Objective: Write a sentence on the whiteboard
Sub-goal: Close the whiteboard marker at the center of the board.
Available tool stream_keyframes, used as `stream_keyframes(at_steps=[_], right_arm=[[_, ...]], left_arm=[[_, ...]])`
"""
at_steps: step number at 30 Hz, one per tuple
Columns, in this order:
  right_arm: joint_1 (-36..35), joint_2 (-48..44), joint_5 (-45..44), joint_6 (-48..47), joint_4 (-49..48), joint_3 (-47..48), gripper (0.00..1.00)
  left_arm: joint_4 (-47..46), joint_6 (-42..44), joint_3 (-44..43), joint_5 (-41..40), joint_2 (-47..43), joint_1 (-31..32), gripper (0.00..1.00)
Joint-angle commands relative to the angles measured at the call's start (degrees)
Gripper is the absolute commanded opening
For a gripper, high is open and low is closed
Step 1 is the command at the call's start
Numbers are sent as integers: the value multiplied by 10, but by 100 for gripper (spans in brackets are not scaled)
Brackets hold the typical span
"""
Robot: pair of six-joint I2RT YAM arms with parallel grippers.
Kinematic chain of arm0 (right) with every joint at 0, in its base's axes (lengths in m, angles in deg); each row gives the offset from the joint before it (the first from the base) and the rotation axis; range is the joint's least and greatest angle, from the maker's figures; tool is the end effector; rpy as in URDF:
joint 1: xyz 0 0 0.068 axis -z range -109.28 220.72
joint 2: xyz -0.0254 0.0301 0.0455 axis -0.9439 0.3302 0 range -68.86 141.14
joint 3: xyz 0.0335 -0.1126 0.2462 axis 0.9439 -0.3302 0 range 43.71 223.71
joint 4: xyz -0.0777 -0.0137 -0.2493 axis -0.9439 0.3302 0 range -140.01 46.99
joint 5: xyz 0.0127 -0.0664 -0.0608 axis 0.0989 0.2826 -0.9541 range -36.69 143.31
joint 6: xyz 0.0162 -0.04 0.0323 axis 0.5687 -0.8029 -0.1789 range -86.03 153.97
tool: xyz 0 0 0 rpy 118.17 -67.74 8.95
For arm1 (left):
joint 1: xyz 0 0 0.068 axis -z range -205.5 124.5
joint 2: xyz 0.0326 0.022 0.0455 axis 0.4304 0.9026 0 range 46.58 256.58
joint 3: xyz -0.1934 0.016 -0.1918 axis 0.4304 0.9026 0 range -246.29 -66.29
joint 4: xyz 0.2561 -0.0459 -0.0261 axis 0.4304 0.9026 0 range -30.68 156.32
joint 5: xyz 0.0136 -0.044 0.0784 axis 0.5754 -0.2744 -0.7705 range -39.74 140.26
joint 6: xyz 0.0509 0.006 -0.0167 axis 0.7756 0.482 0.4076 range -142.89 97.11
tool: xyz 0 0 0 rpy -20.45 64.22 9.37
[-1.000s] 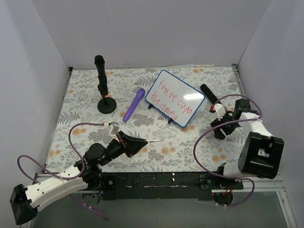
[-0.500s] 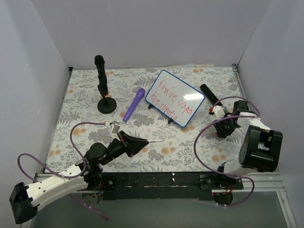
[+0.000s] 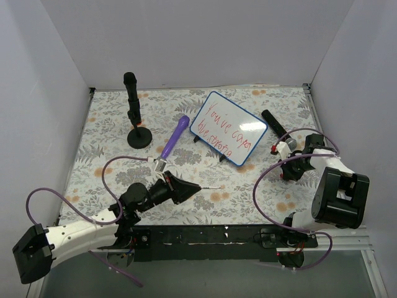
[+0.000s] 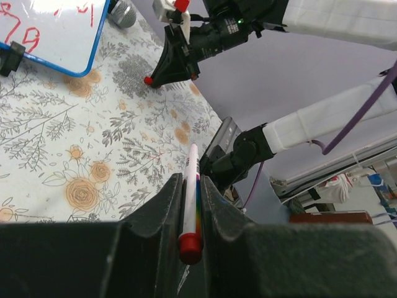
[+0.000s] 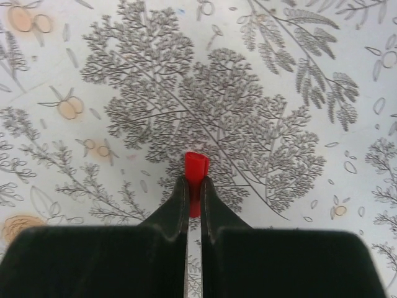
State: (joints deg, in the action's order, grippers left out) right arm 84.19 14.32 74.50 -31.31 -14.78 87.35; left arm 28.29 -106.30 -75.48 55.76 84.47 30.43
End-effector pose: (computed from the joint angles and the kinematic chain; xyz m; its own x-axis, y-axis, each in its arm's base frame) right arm 0.2403 -0.0443 0.1625 -0.5059 -0.7497 -0.4266 -0.8001 0.5927 -0.0929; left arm 0.0894 -0.1383 0.2151 -0.8698 -0.4789 -0.1185 0.1233 0.0216 -0.9921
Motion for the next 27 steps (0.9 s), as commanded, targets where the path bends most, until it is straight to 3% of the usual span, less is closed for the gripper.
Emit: stream_keyframes(at_steps=[1, 8, 18, 27], right_arm=[[-3, -28, 66, -45, 82, -16, 1], [-27, -86, 183, -113, 184, -7, 1], [-241, -161, 300, -26, 168, -11, 1], [-260, -134, 347, -38, 164, -8, 1]], left_arm=[[-60, -29, -7, 23, 58, -3, 0], [-110, -53, -31, 38, 165, -5, 0], [-170, -61, -68, 45, 282, -7, 0], [-220, -69, -95, 58, 351, -8, 0]])
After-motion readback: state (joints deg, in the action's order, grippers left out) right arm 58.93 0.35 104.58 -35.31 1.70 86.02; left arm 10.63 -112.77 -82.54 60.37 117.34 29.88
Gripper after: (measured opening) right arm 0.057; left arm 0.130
